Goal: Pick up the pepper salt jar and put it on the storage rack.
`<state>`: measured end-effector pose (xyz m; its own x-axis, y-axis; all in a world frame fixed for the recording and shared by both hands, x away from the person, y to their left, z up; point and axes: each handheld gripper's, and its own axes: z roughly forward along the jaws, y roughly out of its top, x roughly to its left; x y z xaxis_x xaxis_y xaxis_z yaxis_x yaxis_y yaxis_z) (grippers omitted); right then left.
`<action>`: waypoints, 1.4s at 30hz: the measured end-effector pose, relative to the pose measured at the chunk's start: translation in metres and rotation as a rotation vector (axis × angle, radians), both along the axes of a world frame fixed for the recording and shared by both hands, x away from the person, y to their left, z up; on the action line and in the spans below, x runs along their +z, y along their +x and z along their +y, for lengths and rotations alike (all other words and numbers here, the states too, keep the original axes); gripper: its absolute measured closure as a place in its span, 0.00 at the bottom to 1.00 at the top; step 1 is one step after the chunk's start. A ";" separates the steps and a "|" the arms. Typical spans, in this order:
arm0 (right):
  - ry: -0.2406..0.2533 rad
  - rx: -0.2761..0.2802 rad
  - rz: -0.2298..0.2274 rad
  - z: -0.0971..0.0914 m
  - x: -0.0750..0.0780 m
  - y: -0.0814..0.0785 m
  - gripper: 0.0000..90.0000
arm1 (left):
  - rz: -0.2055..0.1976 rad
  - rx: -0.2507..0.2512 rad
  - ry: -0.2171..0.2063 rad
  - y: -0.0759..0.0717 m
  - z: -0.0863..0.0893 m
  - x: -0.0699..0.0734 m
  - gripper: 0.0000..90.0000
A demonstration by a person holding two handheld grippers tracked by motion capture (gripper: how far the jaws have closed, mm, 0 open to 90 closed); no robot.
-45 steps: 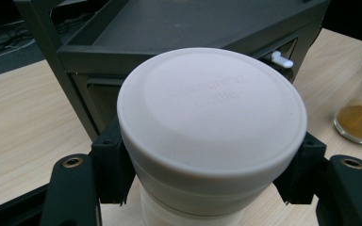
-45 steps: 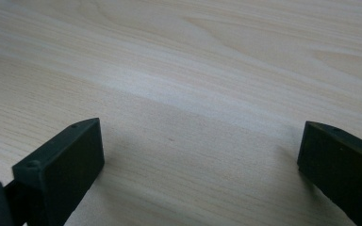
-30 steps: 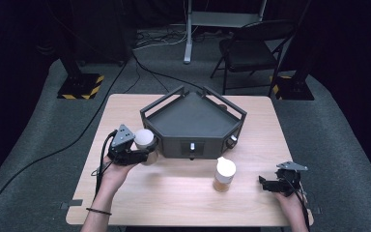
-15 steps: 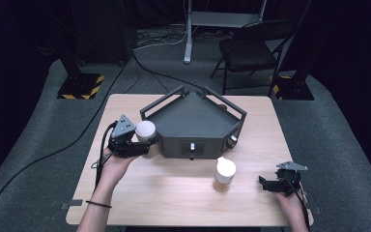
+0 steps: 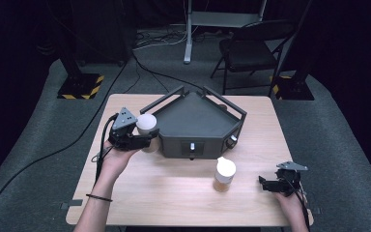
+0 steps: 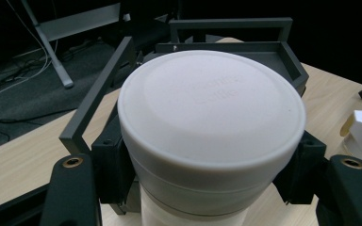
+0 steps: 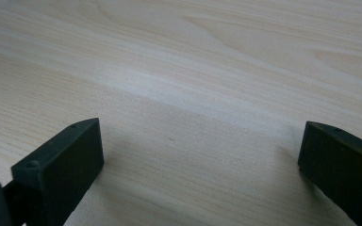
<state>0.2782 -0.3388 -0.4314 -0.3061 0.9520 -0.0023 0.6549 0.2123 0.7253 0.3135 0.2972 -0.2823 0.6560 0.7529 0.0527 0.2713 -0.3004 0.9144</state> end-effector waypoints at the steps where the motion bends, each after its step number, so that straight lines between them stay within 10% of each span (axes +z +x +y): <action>1: 0.000 0.000 0.000 0.000 0.000 0.000 0.00 | -0.001 0.000 -0.001 0.000 0.000 0.002 0.38; 28: -0.001 0.006 -0.001 -0.001 0.000 0.000 0.00 | -0.024 -0.019 0.015 0.036 -0.035 0.031 0.38; 42: 0.000 0.009 -0.001 -0.001 0.000 0.001 0.00 | 0.001 0.010 0.002 0.060 -0.053 0.023 0.38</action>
